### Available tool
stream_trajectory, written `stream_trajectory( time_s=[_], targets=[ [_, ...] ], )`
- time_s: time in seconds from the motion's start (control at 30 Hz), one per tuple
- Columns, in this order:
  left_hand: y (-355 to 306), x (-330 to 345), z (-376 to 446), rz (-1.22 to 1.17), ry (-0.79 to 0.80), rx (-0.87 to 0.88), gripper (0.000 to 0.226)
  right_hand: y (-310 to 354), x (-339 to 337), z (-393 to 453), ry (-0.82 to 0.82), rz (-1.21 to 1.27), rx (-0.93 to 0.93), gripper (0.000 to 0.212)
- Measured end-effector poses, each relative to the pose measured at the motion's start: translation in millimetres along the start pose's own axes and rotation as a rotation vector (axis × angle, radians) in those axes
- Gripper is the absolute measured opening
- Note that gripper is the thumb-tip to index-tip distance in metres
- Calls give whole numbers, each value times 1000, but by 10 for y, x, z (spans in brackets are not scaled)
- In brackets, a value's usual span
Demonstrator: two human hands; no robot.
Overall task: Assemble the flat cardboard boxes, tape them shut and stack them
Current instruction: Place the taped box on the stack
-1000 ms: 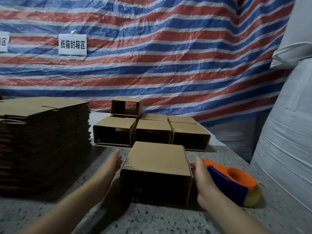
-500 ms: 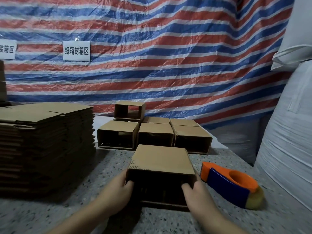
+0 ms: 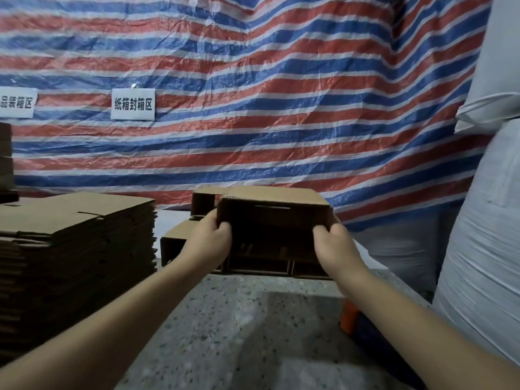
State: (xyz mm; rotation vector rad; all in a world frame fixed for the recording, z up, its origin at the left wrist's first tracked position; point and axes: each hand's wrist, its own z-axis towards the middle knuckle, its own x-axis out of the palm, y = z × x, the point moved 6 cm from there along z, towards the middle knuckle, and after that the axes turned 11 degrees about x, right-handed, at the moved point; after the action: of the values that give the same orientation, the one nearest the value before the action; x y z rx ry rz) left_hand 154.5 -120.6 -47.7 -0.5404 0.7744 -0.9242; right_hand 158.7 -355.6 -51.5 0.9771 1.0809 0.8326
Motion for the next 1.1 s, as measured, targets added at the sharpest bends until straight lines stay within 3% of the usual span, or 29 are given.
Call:
stream_trajectory(
  time_s=[0.13,0.37,0.53,0.7,1.1],
  targets=[
    [-85,8,546,65,-25,66,21,275,-17,509,-53,-2,-64,16],
    [166,355,1570,160,15,130,21,541,209,1704,-109,4,-117,37],
    [783,667,2220,487,47,138,9,379,520,2549,-70,-8,-92,44],
    [1368,965,2661,839,61,145,20,84,865,3200,-10,-96,-92,54],
    [2162,1331,3021,962,59,56,35,-467,1360,4003,31,-304,47,44]
  ],
)
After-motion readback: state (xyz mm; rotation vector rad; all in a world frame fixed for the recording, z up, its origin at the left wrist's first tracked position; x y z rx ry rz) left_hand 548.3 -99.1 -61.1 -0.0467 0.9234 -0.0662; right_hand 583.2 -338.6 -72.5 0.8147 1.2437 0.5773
